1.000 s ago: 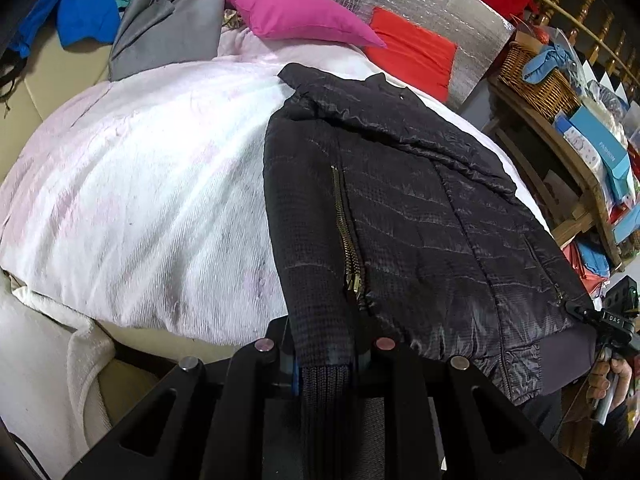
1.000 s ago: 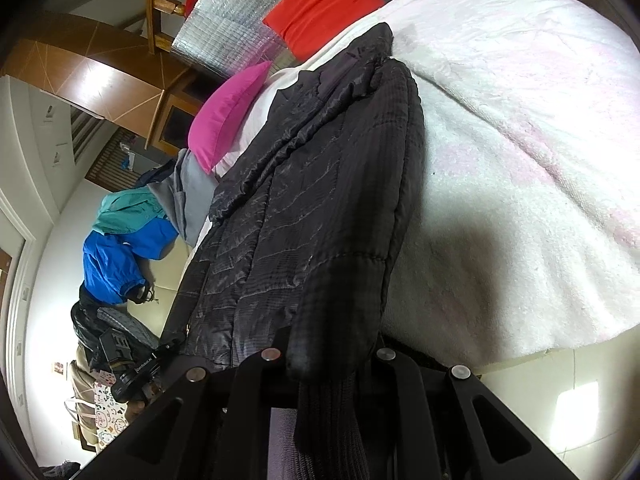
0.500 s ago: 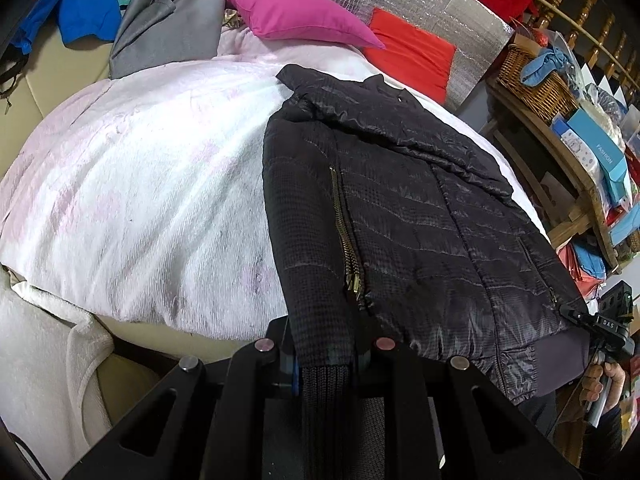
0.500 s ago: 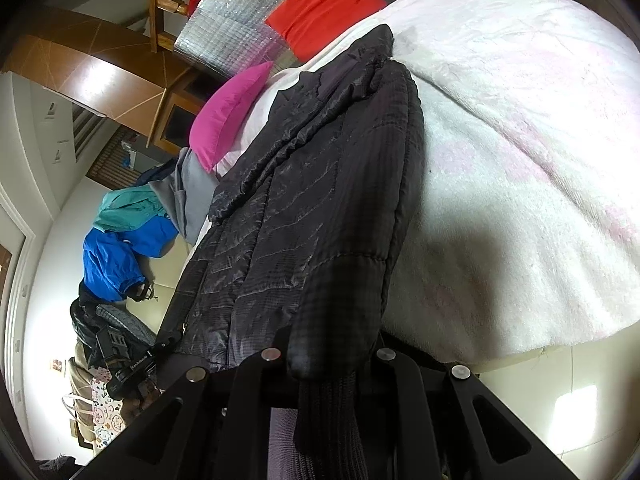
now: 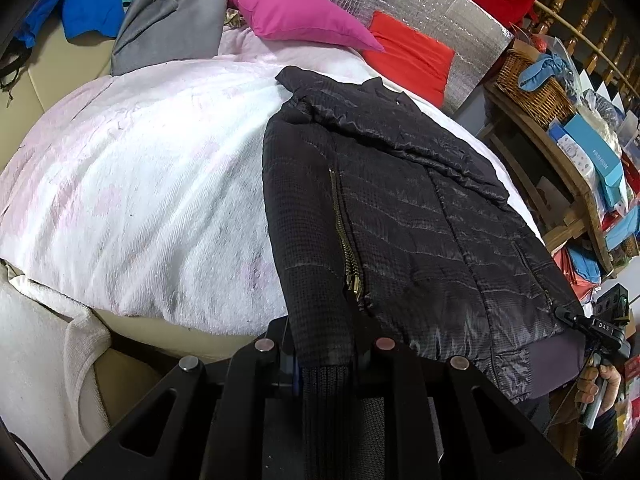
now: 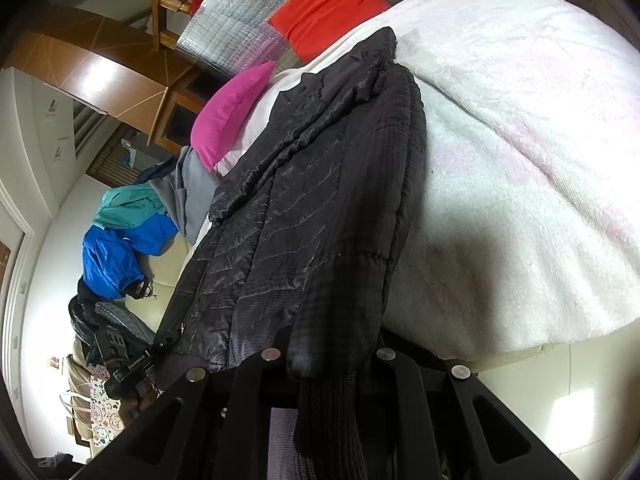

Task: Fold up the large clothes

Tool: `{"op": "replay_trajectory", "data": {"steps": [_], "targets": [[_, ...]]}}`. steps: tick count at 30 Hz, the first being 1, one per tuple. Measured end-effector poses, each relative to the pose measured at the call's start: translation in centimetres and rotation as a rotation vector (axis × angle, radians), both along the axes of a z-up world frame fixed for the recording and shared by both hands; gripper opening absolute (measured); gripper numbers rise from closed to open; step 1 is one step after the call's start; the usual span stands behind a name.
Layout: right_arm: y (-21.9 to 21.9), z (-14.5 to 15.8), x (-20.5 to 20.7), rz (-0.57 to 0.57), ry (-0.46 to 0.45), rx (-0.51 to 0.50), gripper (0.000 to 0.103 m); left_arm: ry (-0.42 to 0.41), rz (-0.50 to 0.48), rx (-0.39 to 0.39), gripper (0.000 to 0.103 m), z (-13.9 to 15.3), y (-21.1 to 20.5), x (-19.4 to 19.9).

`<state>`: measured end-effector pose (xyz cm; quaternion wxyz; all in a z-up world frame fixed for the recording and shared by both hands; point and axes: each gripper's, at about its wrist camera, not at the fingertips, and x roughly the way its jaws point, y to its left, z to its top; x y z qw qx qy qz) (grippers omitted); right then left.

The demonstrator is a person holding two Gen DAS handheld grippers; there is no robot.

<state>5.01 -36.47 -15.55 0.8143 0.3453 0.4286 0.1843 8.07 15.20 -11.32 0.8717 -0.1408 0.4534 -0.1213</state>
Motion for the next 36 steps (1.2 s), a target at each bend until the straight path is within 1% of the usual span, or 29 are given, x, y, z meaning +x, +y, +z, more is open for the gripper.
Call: {"op": "replay_trajectory", "data": {"steps": [4,7,12,15,21,36], "targets": [[-0.1,0.3,0.3,0.008,-0.006,-0.003,0.016,-0.006,0.000,-0.002,0.018,0.2,0.1,0.1],[-0.2,-0.1,0.3,0.007,0.001,-0.003,0.016,0.004,0.003,0.010,0.018,-0.2,0.0,0.2],[-0.5,-1.0,0.1,-0.003,0.020,0.005,0.016,0.004,0.006,0.048,0.018,-0.3,-0.7,0.0],[-0.4,-0.9,0.2,-0.001,0.019,-0.001,0.016,-0.003,0.006,0.068,0.018,-0.2,-1.0,-0.1],[-0.1,-0.4,0.2,0.003,0.012,-0.018,0.016,-0.005,0.006,0.068,0.018,-0.2,-1.0,-0.1],[-0.3,-1.1,-0.1,-0.007,0.022,-0.005,0.016,-0.003,0.011,0.087,0.018,-0.3,-1.7,-0.2]]}}
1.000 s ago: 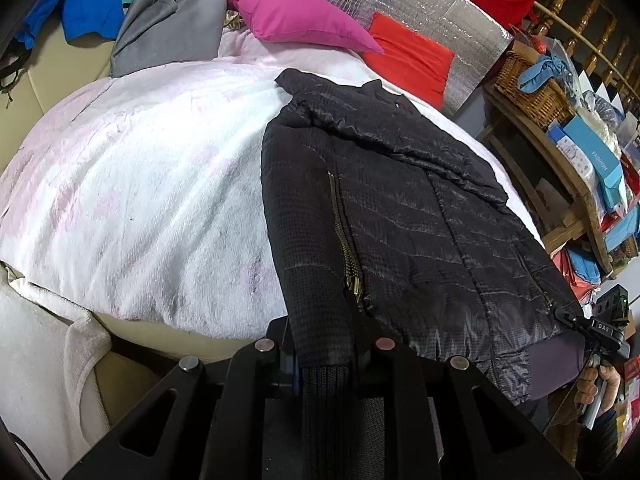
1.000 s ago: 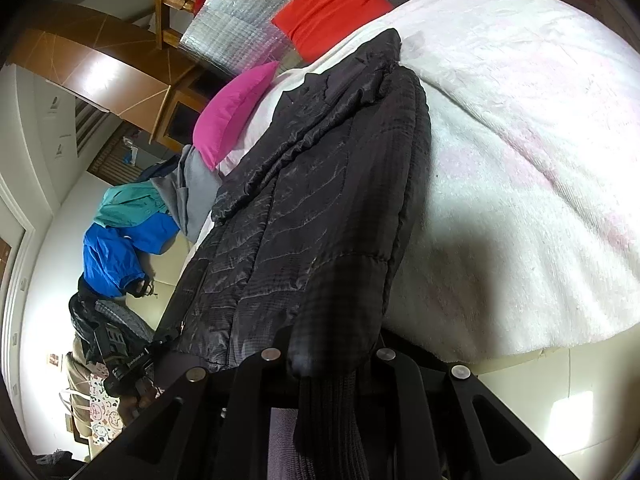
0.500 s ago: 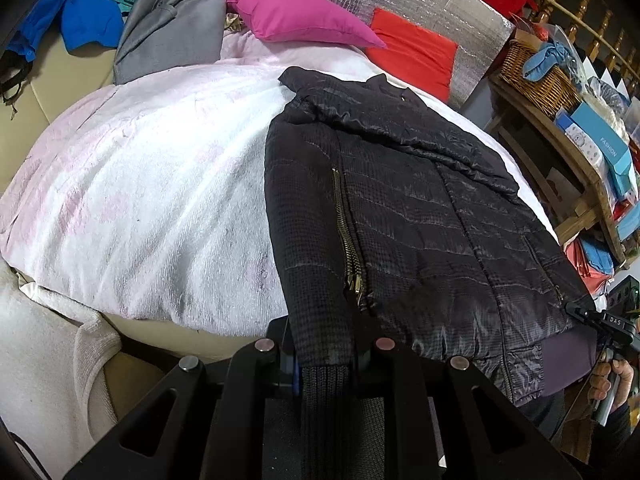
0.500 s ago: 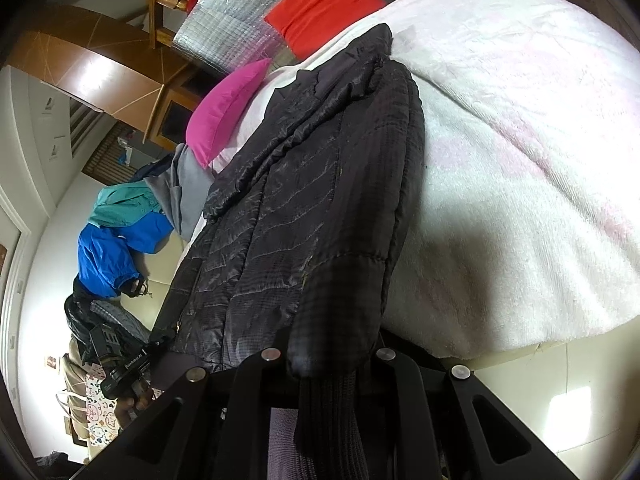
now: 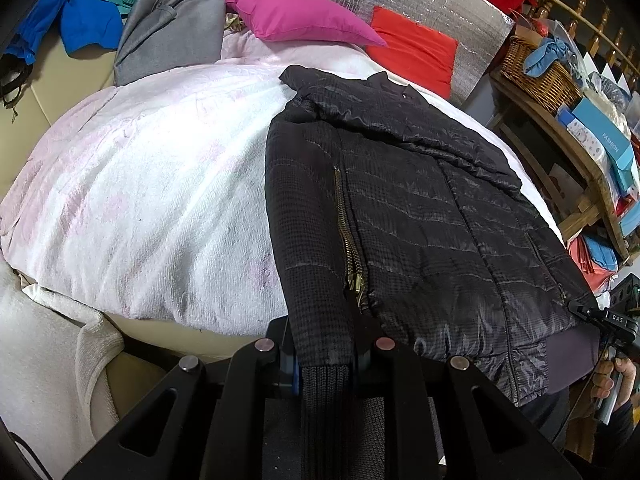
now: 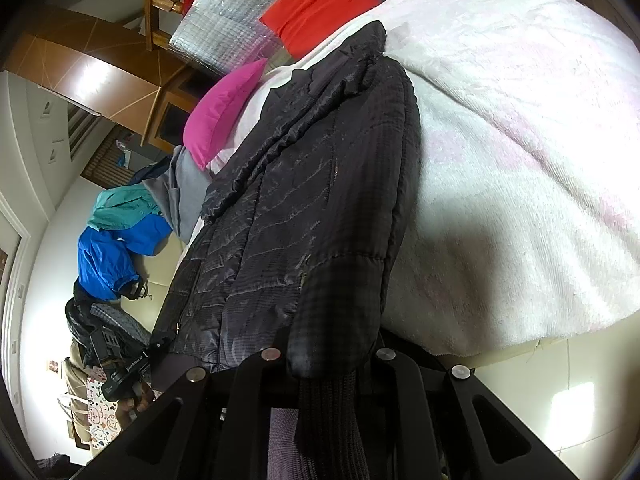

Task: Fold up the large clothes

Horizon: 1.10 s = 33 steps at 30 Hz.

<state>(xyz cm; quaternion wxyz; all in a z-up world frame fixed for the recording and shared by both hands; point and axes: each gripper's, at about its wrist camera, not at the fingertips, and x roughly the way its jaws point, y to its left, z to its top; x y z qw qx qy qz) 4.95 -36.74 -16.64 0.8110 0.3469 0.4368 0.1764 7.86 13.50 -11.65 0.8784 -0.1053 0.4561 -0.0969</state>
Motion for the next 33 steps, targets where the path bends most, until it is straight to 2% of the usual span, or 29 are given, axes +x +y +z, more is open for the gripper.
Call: {"op": "replay_trajectory", "data": {"steps": [6,15,22,33], "targets": [[0.2,0.3,-0.1,0.004,-0.009,-0.002,0.016,-0.004,0.000,-0.010,0.018,0.0,-0.1,-0.1],[-0.1,0.9,-0.2,0.011,-0.033,0.038,0.016,-0.002,0.000,-0.069,0.018,0.6,1.0,-0.2],[-0.5,2.3,0.0,0.023,-0.083,0.077,0.015,-0.021,0.001,-0.121,0.018,2.2,1.6,0.0],[-1.1,5.5,1.0,0.038,-0.179,0.140,0.015,-0.099,-0.004,-0.189,0.018,5.4,1.9,1.3]]}}
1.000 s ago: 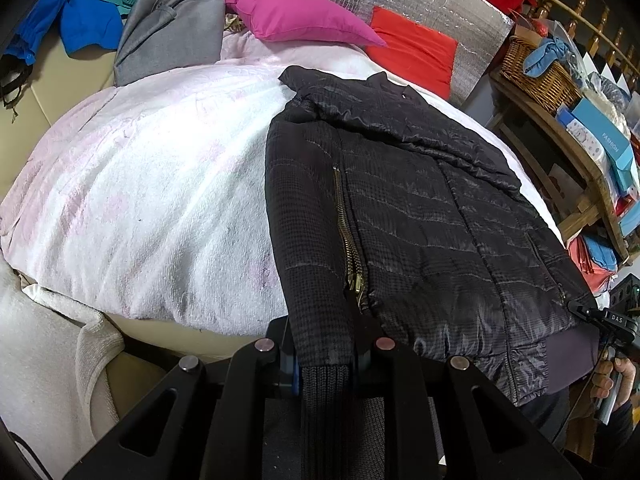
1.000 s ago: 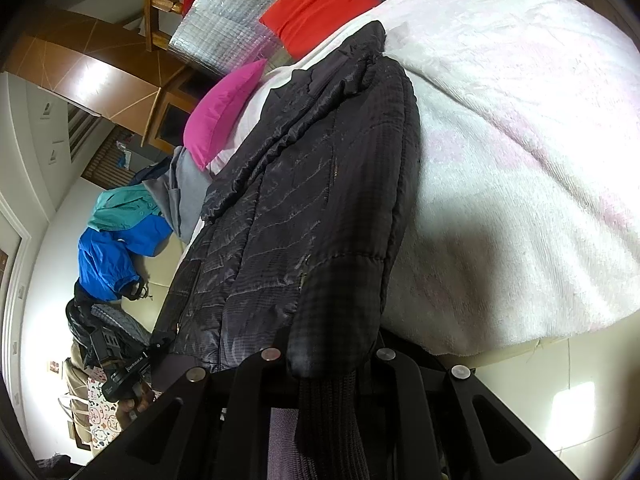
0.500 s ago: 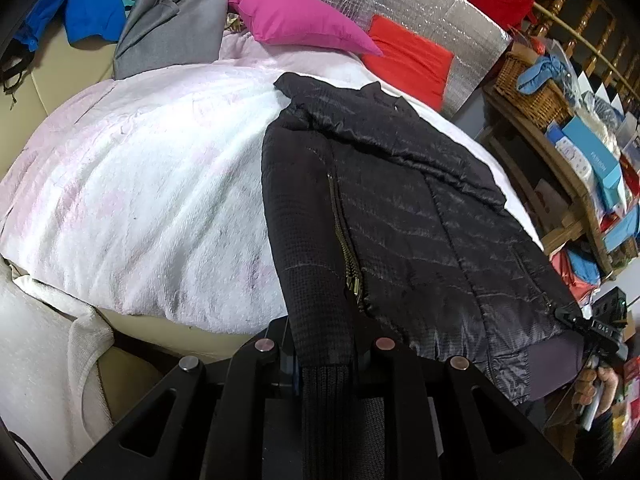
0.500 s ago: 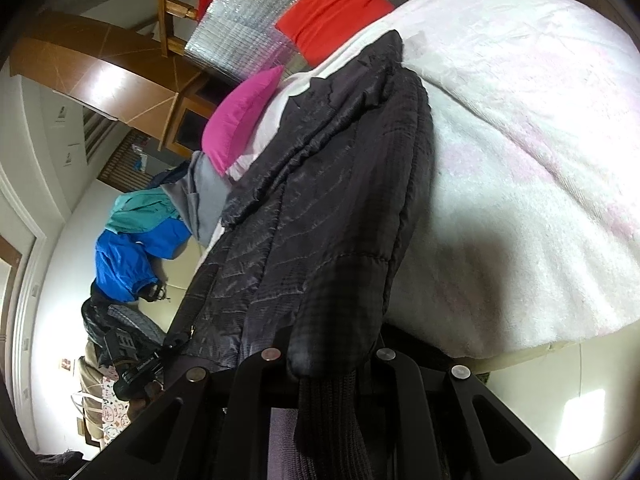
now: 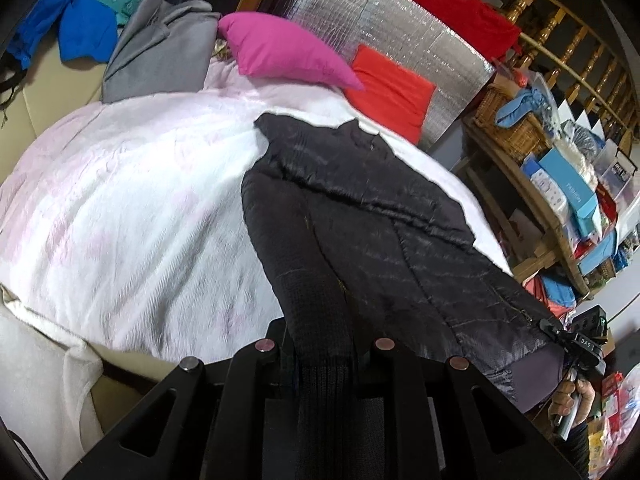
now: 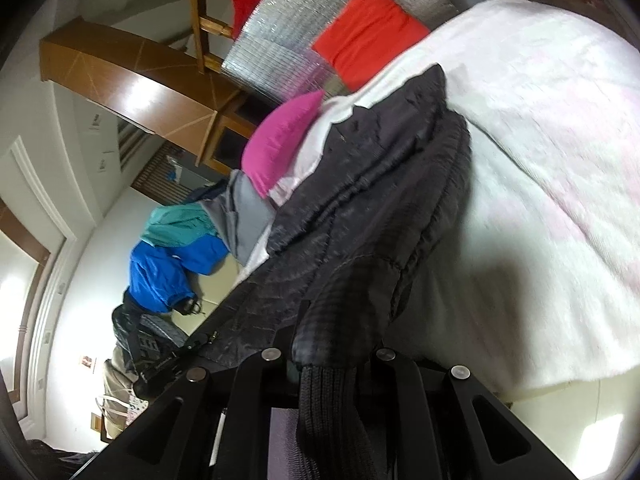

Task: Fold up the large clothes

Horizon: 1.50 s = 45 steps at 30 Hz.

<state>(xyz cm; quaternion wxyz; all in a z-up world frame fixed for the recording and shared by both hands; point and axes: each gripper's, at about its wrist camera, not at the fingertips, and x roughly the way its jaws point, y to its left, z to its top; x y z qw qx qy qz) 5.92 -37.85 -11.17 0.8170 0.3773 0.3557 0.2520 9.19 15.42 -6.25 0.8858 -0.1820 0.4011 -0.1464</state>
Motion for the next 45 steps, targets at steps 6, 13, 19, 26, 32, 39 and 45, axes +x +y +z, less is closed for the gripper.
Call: {"op": "replay_trajectory", "data": {"steps": [6,13,19,26,32,39,45], "targets": [[-0.3,2.4,1.0,0.000,-0.063,0.016,0.015,-0.052,0.002,-0.021,0.018,1.8,0.2,1.1],[-0.2,4.5,2.0,-0.006,-0.115,0.018,0.015,-0.093,0.004,-0.027,0.018,3.1,0.3,2.1],[-0.3,5.7,3.0,-0.022,-0.146,0.017,0.015,-0.118,0.012,-0.030,0.018,3.8,0.5,3.2],[-0.3,7.7,4.2,-0.039,-0.186,0.003,0.015,-0.166,0.008,-0.005,0.018,5.4,0.2,4.4],[-0.3,8.7,5.1,-0.056,-0.208,-0.010,0.015,-0.205,0.010,0.014,0.018,6.5,0.1,5.8],[-0.2,9.4,5.6,-0.069,-0.228,-0.026,0.015,-0.237,0.006,0.042,0.018,7.1,-0.1,6.3],[0.1,9.2,5.6,-0.072,-0.234,-0.044,0.015,-0.244,-0.001,0.044,0.018,7.0,-0.1,6.5]]}}
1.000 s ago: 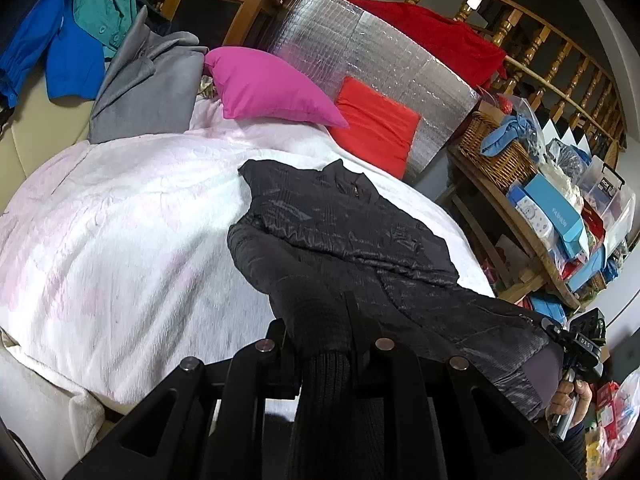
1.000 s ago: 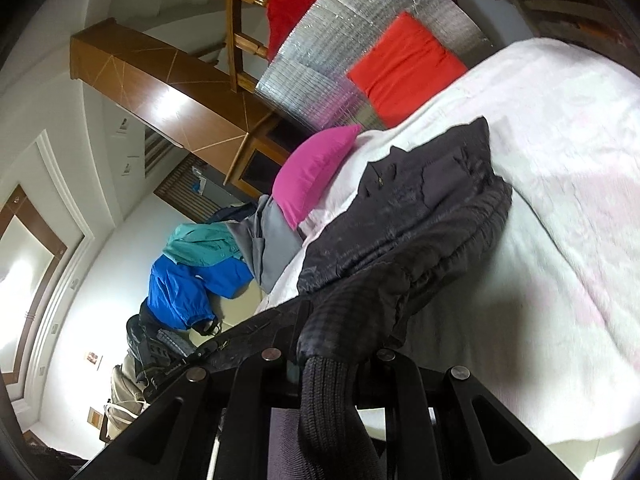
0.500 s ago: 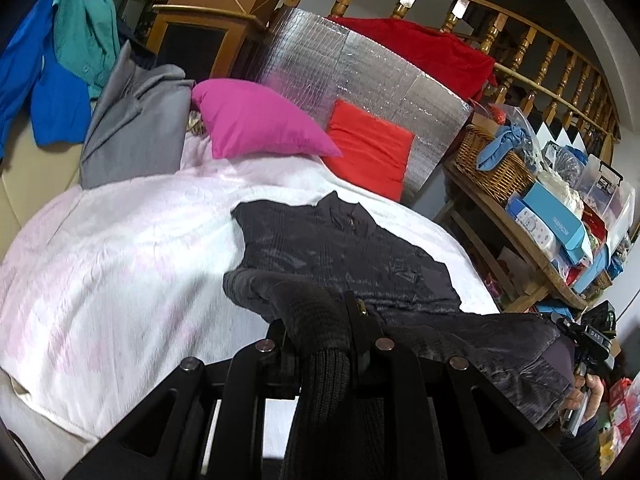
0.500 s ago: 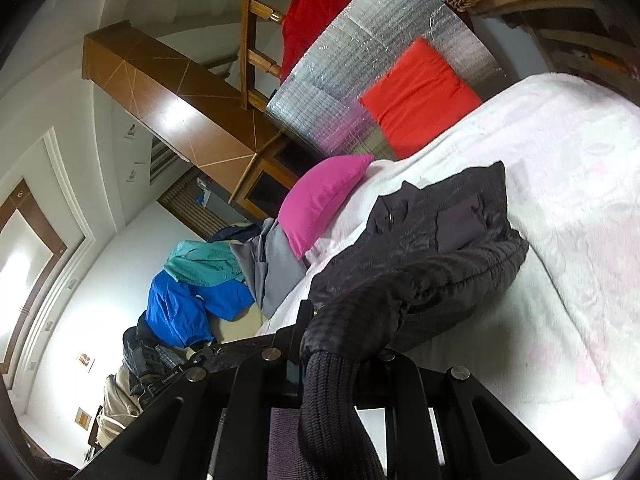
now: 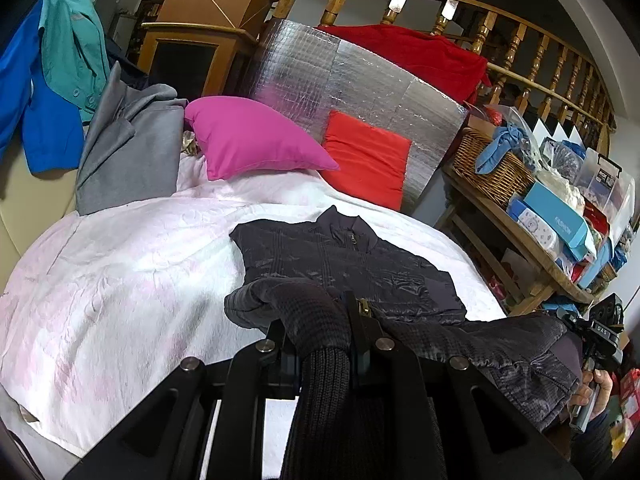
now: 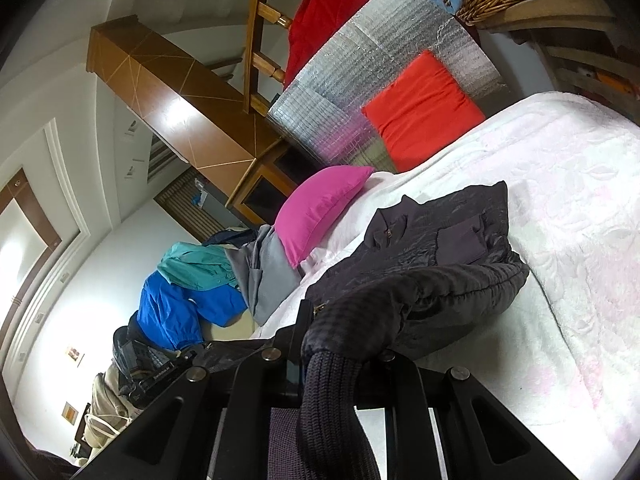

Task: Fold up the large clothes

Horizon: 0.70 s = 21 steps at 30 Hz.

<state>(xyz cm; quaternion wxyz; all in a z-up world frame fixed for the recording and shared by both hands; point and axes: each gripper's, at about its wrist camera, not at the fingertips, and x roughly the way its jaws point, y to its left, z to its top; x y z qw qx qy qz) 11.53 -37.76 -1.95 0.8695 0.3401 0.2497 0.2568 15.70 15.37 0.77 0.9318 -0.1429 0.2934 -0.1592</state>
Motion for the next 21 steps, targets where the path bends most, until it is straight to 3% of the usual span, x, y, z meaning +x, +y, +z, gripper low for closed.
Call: {"op": "replay_trajectory", "data": {"steps": [21], "targets": [[0.3,-1.2,-1.1,-0.008,0.016,-0.036,0.015,0.003,-0.006,0.023,0.018,-1.1,-0.3,-1.3]]}}
